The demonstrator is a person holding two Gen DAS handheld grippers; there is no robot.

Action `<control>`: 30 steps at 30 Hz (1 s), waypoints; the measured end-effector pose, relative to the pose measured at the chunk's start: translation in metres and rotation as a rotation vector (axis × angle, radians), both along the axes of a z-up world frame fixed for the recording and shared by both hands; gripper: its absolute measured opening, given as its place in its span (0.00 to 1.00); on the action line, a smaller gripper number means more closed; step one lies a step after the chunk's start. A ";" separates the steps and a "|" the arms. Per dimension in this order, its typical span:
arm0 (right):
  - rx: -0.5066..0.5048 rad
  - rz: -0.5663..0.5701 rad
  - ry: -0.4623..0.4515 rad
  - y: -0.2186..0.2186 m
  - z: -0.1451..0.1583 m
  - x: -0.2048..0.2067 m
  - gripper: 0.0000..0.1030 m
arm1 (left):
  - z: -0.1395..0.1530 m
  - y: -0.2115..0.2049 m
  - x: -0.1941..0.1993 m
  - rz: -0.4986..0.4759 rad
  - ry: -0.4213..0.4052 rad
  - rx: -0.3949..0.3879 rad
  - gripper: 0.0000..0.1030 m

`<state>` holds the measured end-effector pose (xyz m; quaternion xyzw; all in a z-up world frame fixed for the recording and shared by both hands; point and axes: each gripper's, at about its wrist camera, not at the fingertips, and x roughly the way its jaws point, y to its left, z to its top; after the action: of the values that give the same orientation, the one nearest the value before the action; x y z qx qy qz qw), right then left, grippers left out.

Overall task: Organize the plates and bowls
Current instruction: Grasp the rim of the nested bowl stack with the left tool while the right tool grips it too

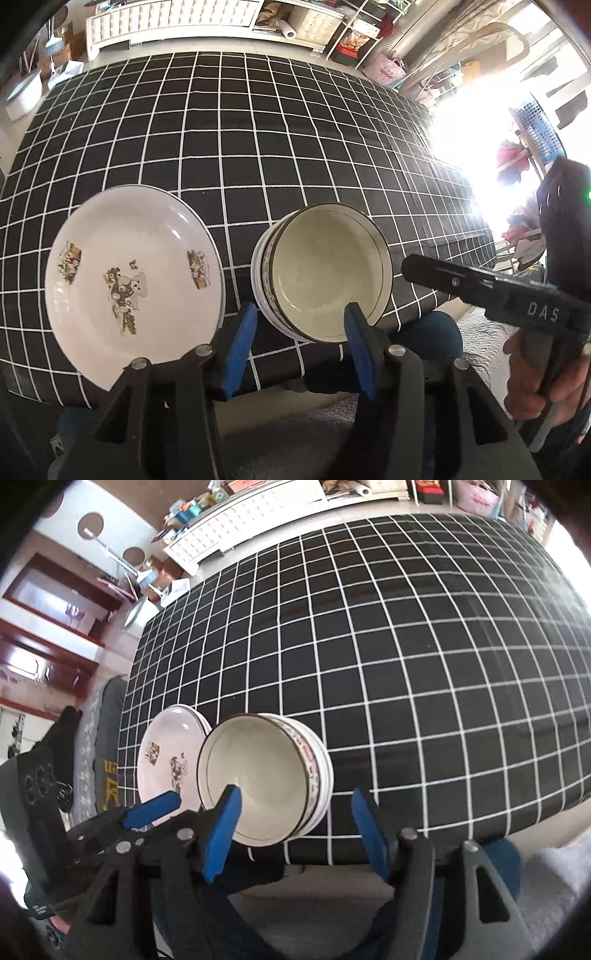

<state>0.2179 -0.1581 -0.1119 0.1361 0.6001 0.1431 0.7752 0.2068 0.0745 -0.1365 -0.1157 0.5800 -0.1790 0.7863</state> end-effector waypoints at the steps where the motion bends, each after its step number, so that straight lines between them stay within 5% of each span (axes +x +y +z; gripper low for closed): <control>1: 0.000 -0.009 -0.001 0.001 -0.003 -0.001 0.65 | -0.002 0.002 0.001 -0.003 0.004 -0.010 0.45; 10: 0.068 -0.098 0.072 0.000 -0.036 0.004 0.65 | -0.025 0.006 0.017 -0.077 0.022 -0.055 0.45; 30: 0.110 -0.100 0.132 0.003 -0.072 0.024 0.65 | -0.056 -0.001 0.051 -0.205 0.009 0.002 0.48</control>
<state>0.2415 -0.1549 -0.1840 0.2174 0.6336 0.1278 0.7314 0.2580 0.0734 -0.1925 -0.0559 0.5926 -0.2574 0.7612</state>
